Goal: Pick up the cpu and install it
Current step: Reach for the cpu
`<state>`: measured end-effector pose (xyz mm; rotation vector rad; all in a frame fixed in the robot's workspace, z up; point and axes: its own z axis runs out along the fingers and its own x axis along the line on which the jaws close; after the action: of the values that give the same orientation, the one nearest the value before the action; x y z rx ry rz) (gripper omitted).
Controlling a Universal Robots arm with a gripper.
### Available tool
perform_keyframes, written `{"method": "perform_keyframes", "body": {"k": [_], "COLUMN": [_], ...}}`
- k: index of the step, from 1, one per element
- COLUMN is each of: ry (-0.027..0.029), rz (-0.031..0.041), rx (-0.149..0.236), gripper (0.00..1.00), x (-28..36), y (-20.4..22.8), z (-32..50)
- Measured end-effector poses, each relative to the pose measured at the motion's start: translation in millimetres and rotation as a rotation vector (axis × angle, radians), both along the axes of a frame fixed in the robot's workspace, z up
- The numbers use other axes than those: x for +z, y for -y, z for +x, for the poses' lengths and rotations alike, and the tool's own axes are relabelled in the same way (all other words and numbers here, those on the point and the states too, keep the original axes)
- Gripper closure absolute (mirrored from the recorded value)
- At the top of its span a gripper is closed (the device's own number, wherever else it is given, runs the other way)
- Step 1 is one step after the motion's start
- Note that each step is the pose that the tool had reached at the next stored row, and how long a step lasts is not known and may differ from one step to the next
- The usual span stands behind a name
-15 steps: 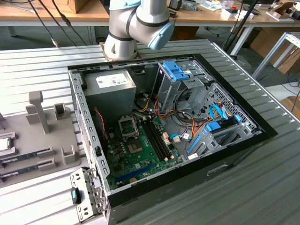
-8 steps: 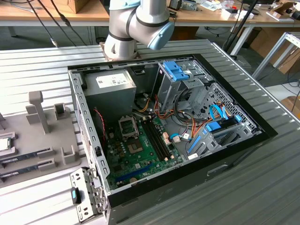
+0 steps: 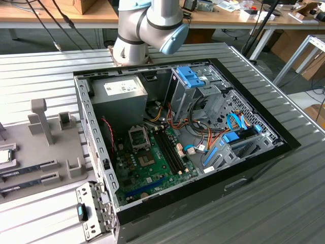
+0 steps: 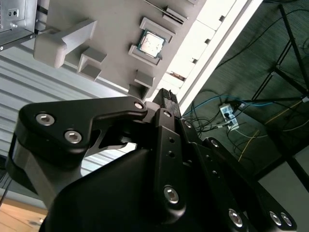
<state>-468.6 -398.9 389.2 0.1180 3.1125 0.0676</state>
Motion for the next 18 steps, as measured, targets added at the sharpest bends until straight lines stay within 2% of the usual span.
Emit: {"method": "perform_keyframes", "body": {"k": [18], "ry": [0.0000], "rz": [0.0000], "rx": [0.000], "gripper": [0.89], "x": [-0.6], "y": [0.0], "z": [-16.6]}}
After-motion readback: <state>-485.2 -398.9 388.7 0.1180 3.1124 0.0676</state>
